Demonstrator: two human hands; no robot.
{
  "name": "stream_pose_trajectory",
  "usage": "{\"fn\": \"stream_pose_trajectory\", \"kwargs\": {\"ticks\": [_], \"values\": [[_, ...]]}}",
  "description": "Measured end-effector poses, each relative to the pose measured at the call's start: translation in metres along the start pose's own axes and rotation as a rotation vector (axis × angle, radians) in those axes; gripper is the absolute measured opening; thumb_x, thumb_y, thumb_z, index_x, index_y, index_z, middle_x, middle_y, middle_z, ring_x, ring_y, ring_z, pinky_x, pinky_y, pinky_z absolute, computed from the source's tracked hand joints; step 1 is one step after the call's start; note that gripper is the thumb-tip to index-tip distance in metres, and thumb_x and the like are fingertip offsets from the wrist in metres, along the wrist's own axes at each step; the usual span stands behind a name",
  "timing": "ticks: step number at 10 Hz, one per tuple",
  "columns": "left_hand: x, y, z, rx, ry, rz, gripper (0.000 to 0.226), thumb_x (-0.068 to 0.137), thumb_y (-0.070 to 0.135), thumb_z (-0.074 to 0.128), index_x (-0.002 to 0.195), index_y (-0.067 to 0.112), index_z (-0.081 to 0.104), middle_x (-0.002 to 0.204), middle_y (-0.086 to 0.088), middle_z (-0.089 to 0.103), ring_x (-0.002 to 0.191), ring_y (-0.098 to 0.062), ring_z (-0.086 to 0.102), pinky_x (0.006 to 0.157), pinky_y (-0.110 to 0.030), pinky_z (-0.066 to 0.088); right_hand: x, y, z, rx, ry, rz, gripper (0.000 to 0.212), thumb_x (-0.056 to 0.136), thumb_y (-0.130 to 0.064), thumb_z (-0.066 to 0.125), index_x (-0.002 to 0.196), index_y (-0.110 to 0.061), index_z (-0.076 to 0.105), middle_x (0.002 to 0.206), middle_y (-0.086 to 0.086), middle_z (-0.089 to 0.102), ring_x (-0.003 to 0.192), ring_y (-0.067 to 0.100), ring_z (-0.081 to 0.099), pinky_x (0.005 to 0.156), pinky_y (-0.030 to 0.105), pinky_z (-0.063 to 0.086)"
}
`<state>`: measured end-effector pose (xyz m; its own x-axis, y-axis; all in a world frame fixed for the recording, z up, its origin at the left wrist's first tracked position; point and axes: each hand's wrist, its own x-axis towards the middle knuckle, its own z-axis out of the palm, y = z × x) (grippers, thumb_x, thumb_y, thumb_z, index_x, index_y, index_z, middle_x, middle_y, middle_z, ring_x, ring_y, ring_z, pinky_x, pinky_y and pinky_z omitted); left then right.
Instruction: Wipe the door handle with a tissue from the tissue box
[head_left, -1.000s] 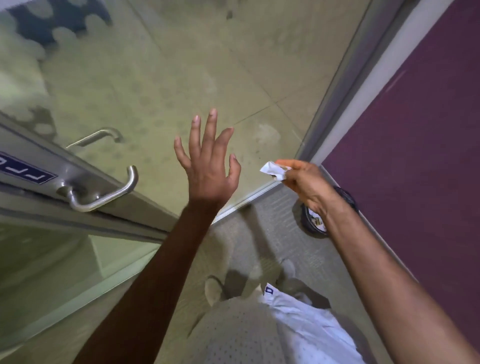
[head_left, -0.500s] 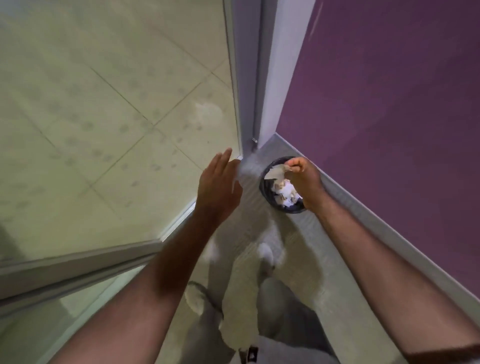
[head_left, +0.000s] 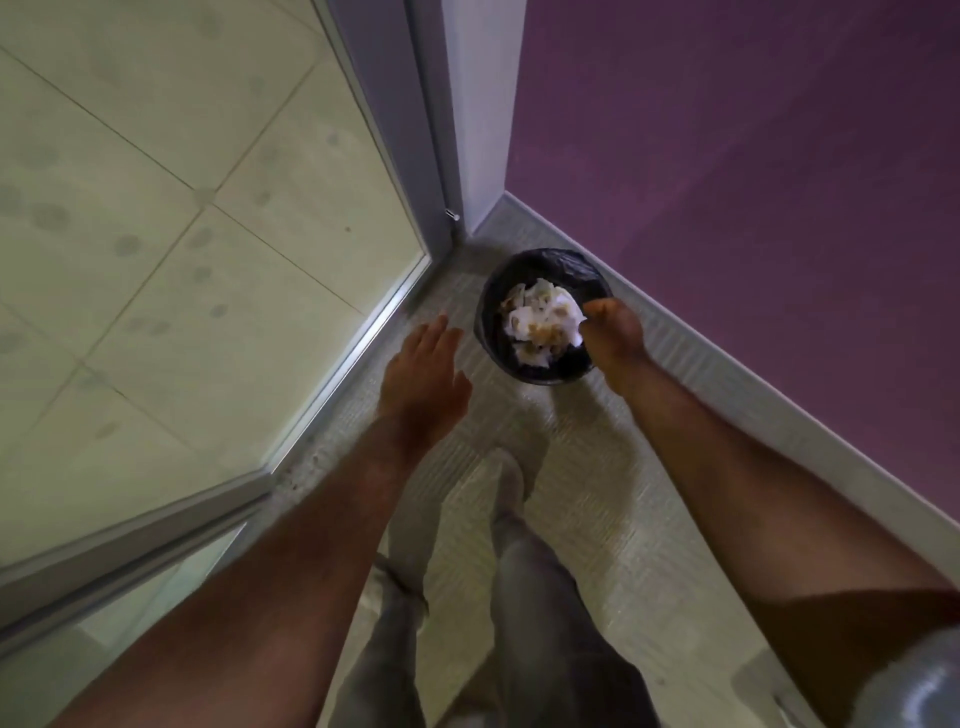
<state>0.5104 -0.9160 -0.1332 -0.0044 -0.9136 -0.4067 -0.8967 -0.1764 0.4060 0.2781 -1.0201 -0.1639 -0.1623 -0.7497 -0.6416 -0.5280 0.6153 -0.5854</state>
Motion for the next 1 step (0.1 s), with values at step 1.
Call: {"fn": "stream_pose_trajectory", "kwargs": {"ticks": [1], "values": [[-0.0039, 0.0006, 0.0032, 0.016, 0.021, -0.022, 0.062, 0.102, 0.017, 0.061, 0.158, 0.013, 0.036, 0.17, -0.008, 0.023, 0.158, -0.028, 0.016, 0.126, -0.055, 0.028, -0.0036, 0.008, 0.0067, -0.05, 0.002, -0.011, 0.032, 0.09, -0.003, 0.056, 0.118, -0.012, 0.068, 0.123, 0.005, 0.062, 0.105, 0.019, 0.057, 0.068, 0.023, 0.043]]}}
